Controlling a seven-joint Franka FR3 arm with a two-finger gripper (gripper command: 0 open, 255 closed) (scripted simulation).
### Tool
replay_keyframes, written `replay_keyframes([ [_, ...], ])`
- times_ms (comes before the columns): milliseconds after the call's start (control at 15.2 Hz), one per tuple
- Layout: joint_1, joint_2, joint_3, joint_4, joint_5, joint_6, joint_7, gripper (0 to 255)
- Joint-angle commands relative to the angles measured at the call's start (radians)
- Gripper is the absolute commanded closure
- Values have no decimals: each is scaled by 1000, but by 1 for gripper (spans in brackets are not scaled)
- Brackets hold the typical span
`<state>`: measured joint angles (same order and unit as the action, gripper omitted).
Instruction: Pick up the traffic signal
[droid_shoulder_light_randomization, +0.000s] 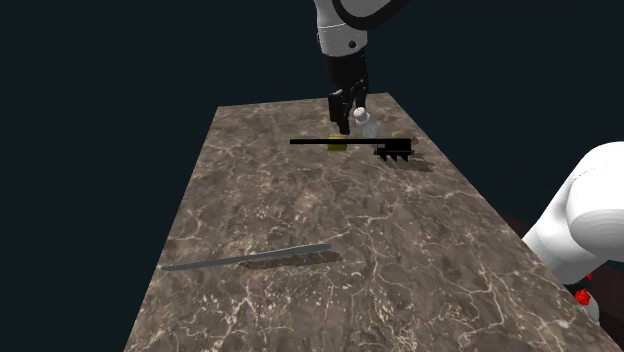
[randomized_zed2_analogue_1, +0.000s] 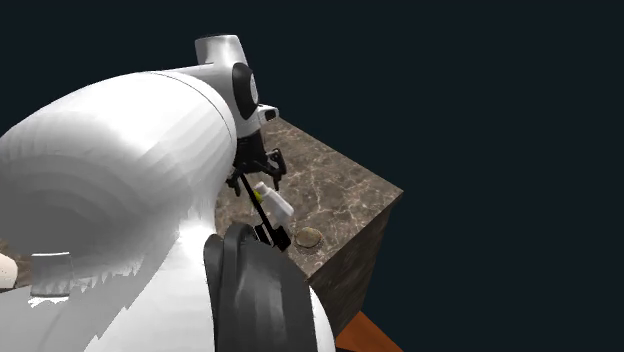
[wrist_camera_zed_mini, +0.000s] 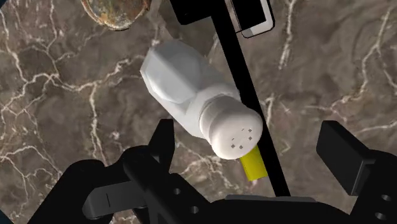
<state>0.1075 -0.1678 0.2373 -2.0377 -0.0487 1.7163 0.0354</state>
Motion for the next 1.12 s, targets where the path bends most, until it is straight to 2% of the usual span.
replay_keyframes([
  [0,8,42,13,35,-10,7,7,0],
  [462,9,61,15,-48,-15,107,18,0],
  [594,9,61,15,-48,-15,107,18,0],
  [660,9,60,15,-49,-15,108,18,255],
  [1056,9,59,15,-51,-15,109,17,255],
])
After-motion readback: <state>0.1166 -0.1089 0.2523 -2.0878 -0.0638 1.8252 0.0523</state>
